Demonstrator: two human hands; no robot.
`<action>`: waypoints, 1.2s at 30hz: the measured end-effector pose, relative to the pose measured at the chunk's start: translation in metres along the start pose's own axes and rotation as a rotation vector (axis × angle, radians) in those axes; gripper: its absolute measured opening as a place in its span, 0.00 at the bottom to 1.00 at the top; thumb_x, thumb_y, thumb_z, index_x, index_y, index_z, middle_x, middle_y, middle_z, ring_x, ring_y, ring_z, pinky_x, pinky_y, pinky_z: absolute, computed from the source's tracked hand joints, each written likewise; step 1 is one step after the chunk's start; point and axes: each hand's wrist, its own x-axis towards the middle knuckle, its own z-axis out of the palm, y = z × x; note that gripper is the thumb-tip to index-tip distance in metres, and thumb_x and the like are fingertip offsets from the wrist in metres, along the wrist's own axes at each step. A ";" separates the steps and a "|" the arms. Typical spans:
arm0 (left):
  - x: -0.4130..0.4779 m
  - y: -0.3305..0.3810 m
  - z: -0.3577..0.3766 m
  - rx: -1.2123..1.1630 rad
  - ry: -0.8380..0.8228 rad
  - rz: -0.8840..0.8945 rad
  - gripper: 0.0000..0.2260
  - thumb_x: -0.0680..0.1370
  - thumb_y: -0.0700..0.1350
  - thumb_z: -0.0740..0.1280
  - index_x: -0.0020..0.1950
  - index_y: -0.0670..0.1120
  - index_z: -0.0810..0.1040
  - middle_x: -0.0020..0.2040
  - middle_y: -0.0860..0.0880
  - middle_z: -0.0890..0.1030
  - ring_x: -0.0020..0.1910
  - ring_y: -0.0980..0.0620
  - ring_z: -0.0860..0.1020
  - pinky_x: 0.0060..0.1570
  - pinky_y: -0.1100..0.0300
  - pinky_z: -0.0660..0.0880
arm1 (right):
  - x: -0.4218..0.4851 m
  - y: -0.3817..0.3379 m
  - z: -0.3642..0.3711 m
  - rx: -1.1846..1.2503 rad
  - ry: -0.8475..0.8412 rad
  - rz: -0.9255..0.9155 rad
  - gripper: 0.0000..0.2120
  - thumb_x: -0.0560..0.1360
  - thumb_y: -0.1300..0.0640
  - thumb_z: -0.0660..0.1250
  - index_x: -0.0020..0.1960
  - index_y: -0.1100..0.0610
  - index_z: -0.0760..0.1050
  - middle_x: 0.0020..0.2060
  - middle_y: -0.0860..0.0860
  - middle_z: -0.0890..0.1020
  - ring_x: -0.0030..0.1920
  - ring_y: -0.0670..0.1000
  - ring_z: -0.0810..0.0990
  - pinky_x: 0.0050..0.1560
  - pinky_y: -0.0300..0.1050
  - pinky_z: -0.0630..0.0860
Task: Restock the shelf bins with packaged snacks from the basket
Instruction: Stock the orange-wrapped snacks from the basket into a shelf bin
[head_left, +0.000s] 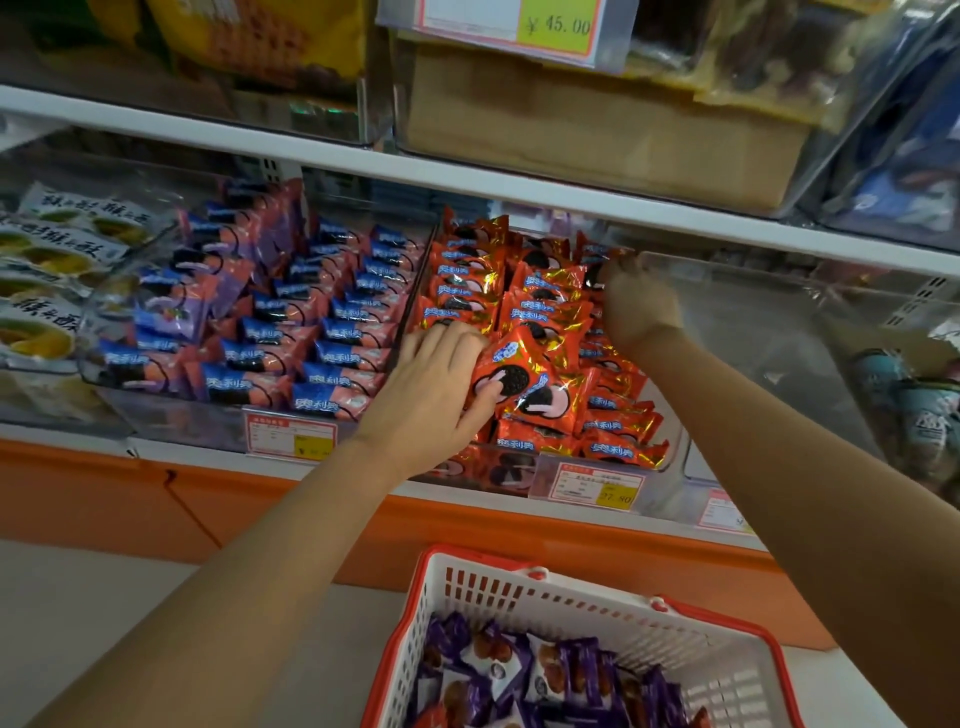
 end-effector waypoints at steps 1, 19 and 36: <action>0.001 0.001 -0.002 -0.018 -0.017 -0.015 0.18 0.80 0.52 0.52 0.56 0.39 0.72 0.53 0.43 0.74 0.53 0.49 0.68 0.54 0.54 0.64 | -0.005 0.000 -0.002 0.019 -0.015 -0.009 0.22 0.76 0.69 0.61 0.69 0.61 0.65 0.68 0.59 0.67 0.64 0.61 0.71 0.59 0.55 0.72; 0.018 0.095 -0.013 -0.881 0.182 -0.426 0.09 0.76 0.46 0.69 0.49 0.56 0.70 0.47 0.58 0.77 0.49 0.64 0.75 0.52 0.66 0.71 | -0.147 -0.010 -0.056 1.495 -0.059 0.071 0.11 0.76 0.61 0.66 0.58 0.60 0.74 0.48 0.49 0.83 0.49 0.46 0.82 0.50 0.38 0.78; 0.019 0.036 0.028 0.077 -0.066 -0.035 0.22 0.80 0.52 0.52 0.69 0.44 0.72 0.67 0.45 0.75 0.68 0.45 0.71 0.68 0.48 0.57 | -0.008 0.016 -0.005 0.117 0.053 0.051 0.20 0.77 0.65 0.63 0.68 0.60 0.65 0.66 0.60 0.70 0.67 0.61 0.68 0.61 0.55 0.73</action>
